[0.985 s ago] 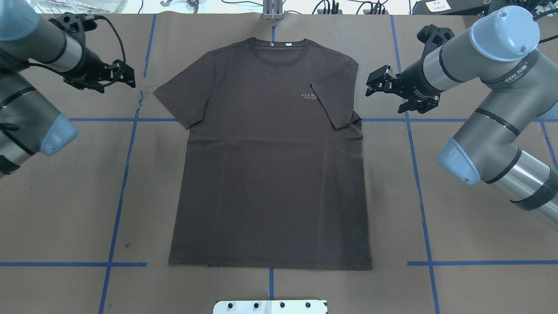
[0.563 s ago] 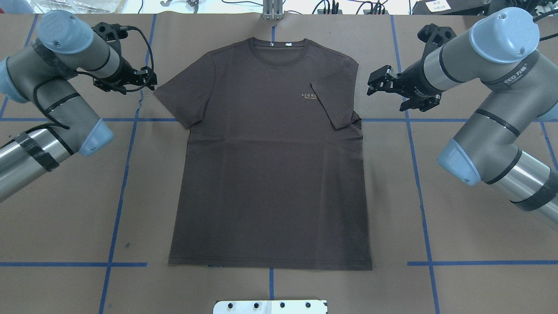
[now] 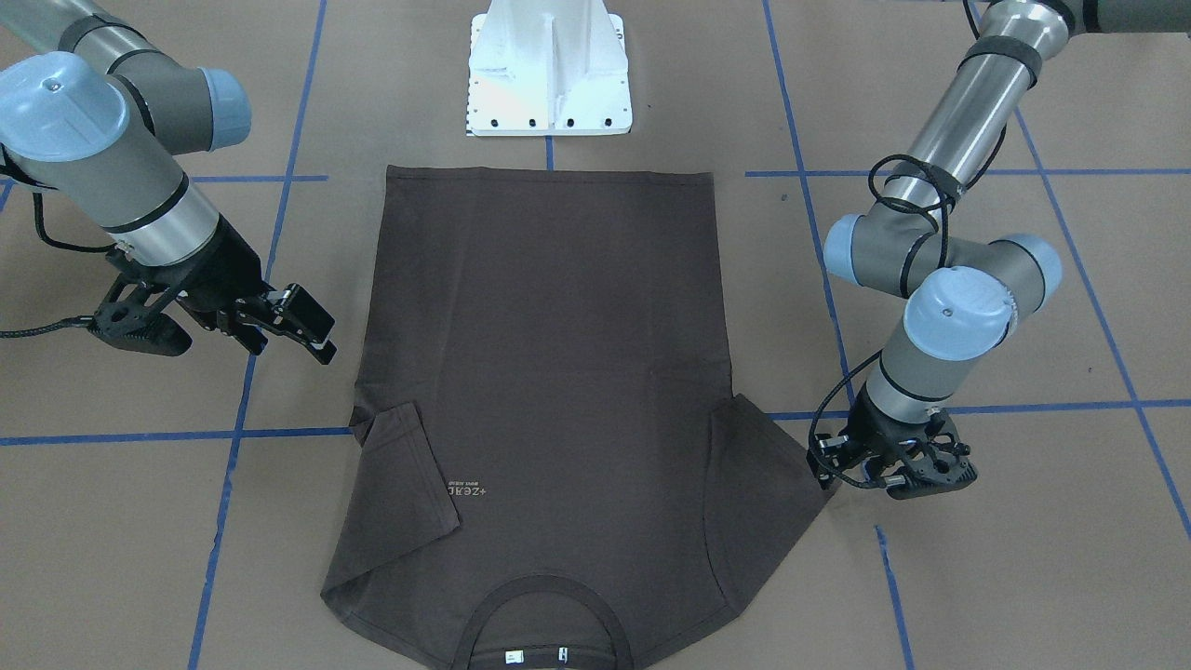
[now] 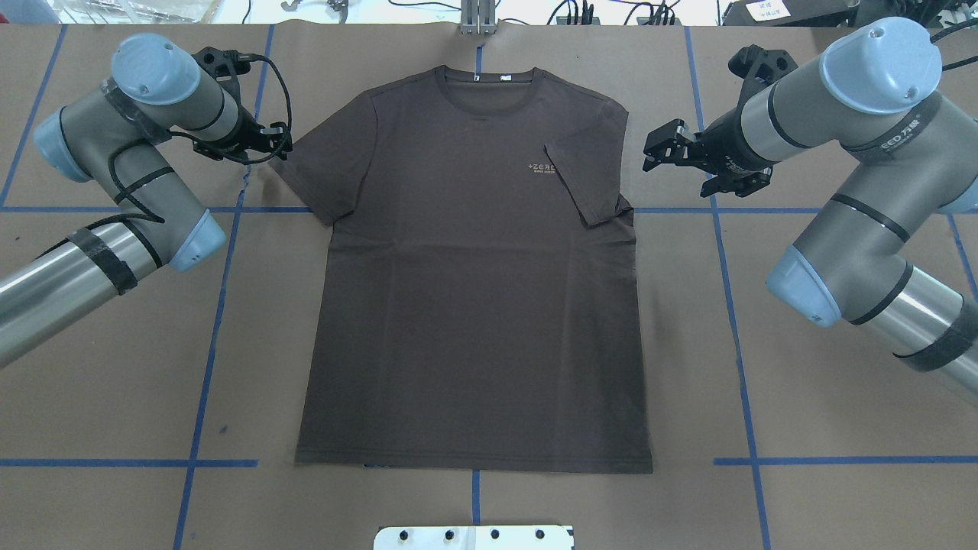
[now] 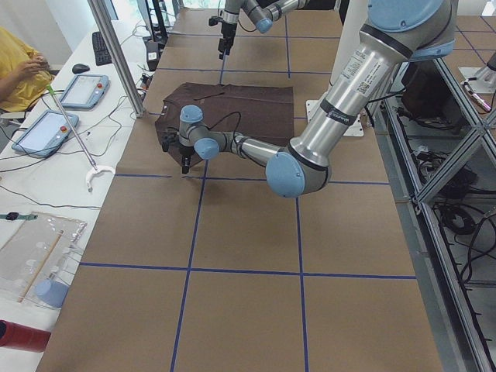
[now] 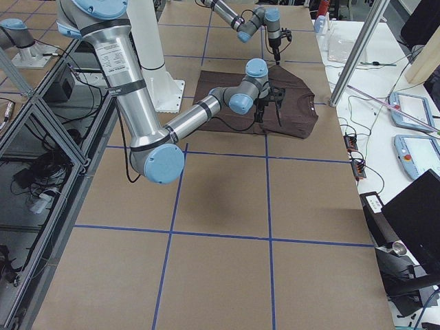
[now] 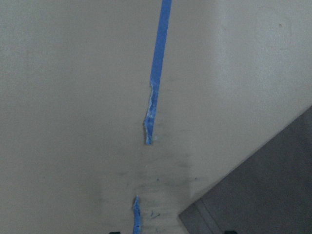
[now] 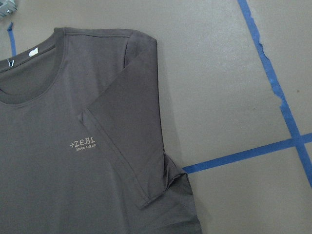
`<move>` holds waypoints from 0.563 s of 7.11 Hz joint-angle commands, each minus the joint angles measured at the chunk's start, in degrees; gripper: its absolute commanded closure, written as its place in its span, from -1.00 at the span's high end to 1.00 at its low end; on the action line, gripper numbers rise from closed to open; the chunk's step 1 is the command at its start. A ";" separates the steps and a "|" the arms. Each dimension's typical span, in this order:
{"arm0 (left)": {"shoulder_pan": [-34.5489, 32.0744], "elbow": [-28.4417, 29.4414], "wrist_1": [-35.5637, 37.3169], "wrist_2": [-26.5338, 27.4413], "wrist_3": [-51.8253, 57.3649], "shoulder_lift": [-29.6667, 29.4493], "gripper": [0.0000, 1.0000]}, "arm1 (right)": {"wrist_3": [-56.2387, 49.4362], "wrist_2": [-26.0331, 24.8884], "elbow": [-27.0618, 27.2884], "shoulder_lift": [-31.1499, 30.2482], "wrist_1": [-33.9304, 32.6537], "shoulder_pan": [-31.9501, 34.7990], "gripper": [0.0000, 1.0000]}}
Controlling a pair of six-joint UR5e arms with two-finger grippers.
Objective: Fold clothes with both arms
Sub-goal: 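Move the left gripper to the sleeve nearest it and grasp it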
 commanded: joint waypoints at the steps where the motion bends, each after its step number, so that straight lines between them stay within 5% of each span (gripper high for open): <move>1: 0.29 0.76 -0.55 0.04 0.01 -0.61 0.29 | -1.07 -0.01 -0.31 -0.10 -0.03 -0.03 1.00; 4: 0.81 1.37 -0.55 0.04 0.01 -1.13 0.11 | -1.08 -0.01 -0.22 -0.19 -0.03 -0.03 1.00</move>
